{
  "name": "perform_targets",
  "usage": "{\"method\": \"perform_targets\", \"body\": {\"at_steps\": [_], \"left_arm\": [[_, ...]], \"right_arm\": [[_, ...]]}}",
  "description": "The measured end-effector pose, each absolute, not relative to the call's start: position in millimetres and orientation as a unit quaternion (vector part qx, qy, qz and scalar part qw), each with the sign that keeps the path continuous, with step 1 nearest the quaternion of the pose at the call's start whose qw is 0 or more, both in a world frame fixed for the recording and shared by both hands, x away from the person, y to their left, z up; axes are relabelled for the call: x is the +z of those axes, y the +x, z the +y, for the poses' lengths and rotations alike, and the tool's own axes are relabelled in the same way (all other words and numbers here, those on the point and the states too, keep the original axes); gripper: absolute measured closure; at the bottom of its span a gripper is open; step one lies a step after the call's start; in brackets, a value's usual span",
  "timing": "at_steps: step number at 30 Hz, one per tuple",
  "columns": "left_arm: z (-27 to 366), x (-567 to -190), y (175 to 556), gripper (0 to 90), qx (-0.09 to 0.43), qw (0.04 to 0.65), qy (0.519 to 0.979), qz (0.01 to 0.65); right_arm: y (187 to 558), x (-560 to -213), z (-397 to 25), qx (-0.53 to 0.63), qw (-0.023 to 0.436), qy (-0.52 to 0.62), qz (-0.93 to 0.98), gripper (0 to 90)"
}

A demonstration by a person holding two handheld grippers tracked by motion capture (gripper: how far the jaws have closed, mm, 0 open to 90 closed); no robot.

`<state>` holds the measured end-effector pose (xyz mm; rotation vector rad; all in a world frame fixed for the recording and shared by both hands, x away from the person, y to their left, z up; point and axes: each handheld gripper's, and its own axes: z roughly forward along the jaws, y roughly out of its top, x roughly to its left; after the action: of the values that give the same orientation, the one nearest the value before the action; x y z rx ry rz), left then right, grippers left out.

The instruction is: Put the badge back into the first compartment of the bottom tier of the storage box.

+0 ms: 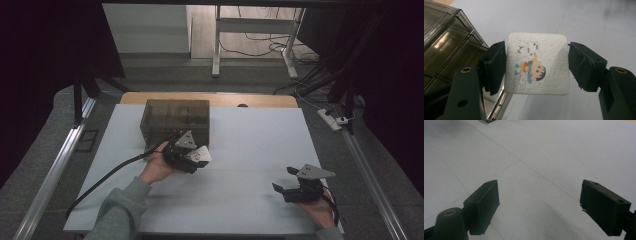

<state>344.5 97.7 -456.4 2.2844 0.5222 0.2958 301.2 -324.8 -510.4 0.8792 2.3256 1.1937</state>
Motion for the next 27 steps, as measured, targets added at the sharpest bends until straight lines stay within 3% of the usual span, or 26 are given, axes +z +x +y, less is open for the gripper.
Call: {"method": "perform_targets", "body": {"at_steps": [27], "left_arm": [[103.2, -458.7, 347.3, 32.1, 0.121, 0.375, 0.894, 0.213]], "right_arm": [[300.8, -509.9, -324.7, 0.421, 0.192, 0.312, 0.830, 16.4]]}}
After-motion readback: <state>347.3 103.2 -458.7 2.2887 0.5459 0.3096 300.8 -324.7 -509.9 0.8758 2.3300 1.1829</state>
